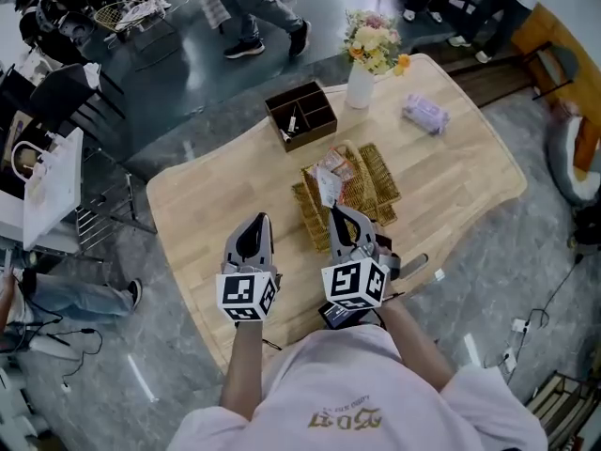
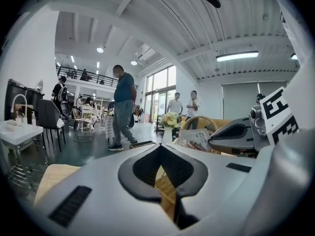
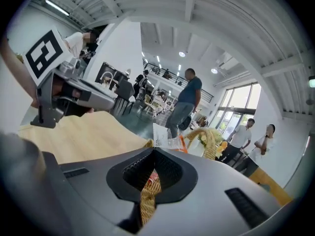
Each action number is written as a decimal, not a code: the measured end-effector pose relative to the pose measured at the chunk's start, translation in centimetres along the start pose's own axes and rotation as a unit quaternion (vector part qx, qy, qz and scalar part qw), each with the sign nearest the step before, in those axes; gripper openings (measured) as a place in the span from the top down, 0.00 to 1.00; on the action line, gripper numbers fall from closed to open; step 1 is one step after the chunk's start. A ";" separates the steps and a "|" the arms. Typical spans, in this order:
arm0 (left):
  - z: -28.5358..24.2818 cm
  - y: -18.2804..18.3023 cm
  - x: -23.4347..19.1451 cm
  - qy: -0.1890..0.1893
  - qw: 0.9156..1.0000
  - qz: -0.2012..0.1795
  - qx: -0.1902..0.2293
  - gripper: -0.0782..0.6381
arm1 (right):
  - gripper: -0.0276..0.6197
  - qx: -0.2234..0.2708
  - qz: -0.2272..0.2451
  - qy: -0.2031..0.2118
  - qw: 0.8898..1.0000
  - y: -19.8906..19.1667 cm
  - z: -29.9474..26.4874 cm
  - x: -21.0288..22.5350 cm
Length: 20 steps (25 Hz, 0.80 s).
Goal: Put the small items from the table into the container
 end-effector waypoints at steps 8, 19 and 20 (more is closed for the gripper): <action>-0.2 -0.5 0.0 0.003 1.000 0.003 -0.009 0.88 | 0.93 -0.048 0.004 0.017 0.999 -2.6 -0.4 -0.5; 0.3 -0.8 0.2 -0.004 1.000 0.003 -0.016 0.88 | 0.81 -0.050 -0.025 0.029 0.998 -2.5 -0.2 -1.2; 0.3 -0.9 0.2 -0.005 1.000 0.004 -0.017 0.88 | 0.80 -0.051 -0.034 0.032 0.998 -2.5 -0.1 -1.2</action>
Point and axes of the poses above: the fingertips, and each gripper's own axes: z backward along the fingers, x to its right, y out of its top, the point moved 2 cm from there along z, backward along the fingers, and after that the axes turned 12 degrees about x, right-handed, at the moved point
